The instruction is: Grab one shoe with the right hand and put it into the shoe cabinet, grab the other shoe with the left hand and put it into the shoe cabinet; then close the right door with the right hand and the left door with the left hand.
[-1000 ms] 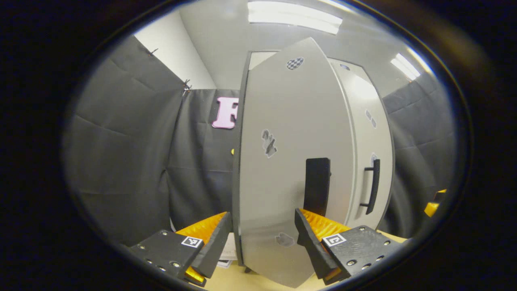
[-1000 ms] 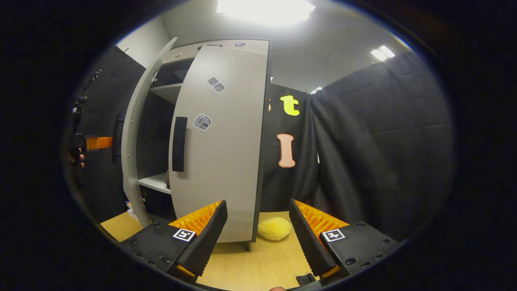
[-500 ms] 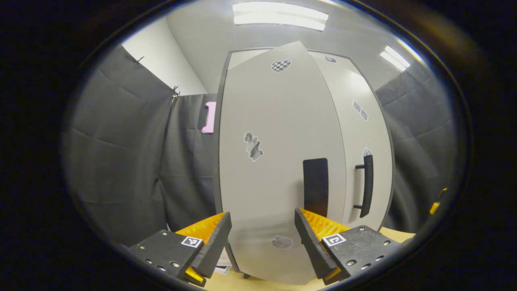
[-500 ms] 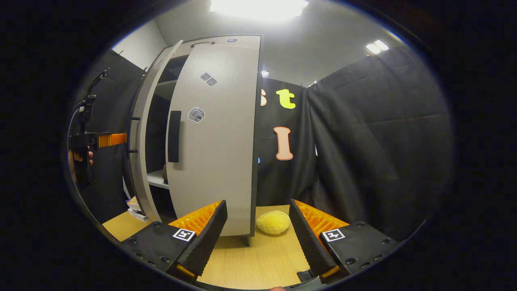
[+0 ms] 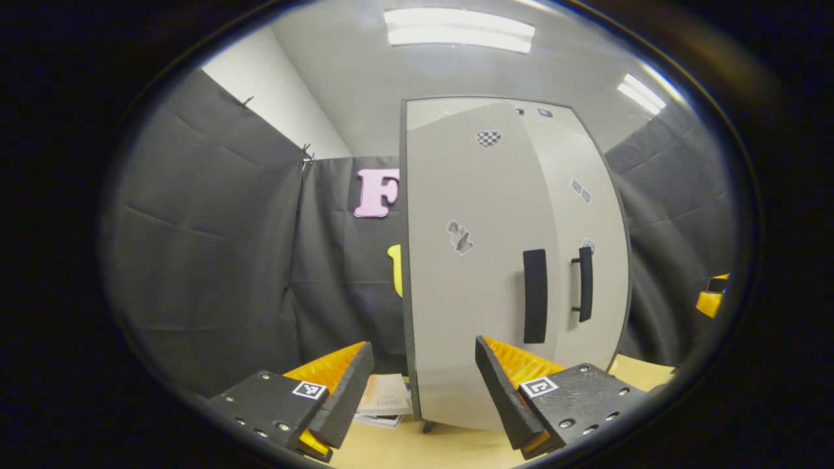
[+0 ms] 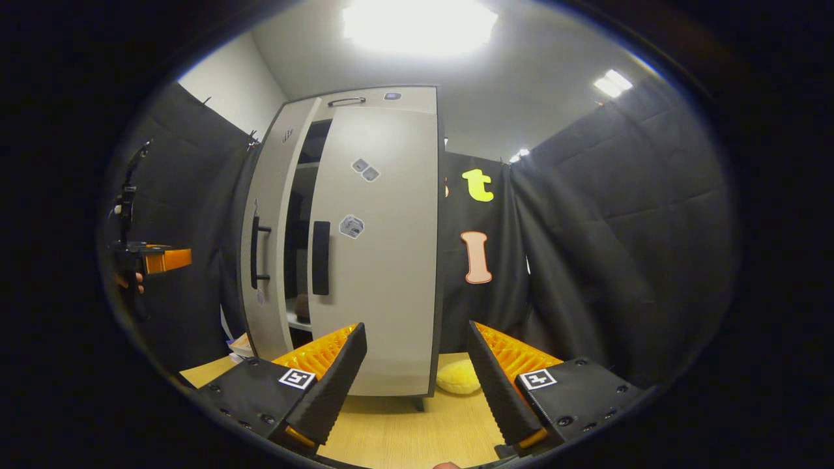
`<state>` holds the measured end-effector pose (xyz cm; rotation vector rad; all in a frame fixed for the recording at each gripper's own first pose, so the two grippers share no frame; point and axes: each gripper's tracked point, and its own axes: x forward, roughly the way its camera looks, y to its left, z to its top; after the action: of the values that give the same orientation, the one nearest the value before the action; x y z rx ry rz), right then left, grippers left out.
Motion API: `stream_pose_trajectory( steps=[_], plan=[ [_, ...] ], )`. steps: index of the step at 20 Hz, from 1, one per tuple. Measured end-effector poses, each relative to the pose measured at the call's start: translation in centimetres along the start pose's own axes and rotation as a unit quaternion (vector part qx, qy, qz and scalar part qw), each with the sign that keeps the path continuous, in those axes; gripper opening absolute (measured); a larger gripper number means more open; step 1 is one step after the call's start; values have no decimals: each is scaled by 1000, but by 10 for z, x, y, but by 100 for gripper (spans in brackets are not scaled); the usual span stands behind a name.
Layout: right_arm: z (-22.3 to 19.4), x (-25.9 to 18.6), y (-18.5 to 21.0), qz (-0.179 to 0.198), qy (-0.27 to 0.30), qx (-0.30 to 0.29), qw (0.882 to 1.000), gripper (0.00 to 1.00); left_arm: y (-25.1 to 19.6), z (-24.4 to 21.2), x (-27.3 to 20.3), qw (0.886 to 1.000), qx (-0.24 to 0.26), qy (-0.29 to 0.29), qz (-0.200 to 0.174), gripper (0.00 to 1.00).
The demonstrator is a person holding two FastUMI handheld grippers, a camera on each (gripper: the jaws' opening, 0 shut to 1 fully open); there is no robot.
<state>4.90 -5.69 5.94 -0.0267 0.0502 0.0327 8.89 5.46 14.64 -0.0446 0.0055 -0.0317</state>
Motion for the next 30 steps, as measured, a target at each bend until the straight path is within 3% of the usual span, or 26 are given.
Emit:
stream_pose_trajectory(
  steps=[6,7,8,14,25,26,28,29,30],
  plan=[
    [15,-18,16,16,-19,0,1000,98,33,-2,-55,1000,4,11,15,99],
    [17,-22,17,17,-22,-2,1000,98,37,-2,-64,1000,4,12,16,92],
    [19,-23,17,16,-25,-3,1000,97,40,-2,-71,1000,4,13,18,99],
    [25,-38,15,10,-36,5,999,98,58,-16,-108,999,18,27,22,99],
    [32,-44,21,7,-48,-2,999,98,85,-30,-126,998,17,42,40,99],
    [32,-44,21,7,-49,-2,999,98,88,-31,-128,998,16,43,42,92],
    [35,-45,21,7,-52,0,999,98,89,-28,-126,998,15,39,43,92],
    [35,-45,21,6,-53,0,999,98,90,-26,-127,998,16,37,43,99],
    [36,-45,21,6,-53,0,999,98,89,-24,-126,998,18,34,43,99]
  ],
)
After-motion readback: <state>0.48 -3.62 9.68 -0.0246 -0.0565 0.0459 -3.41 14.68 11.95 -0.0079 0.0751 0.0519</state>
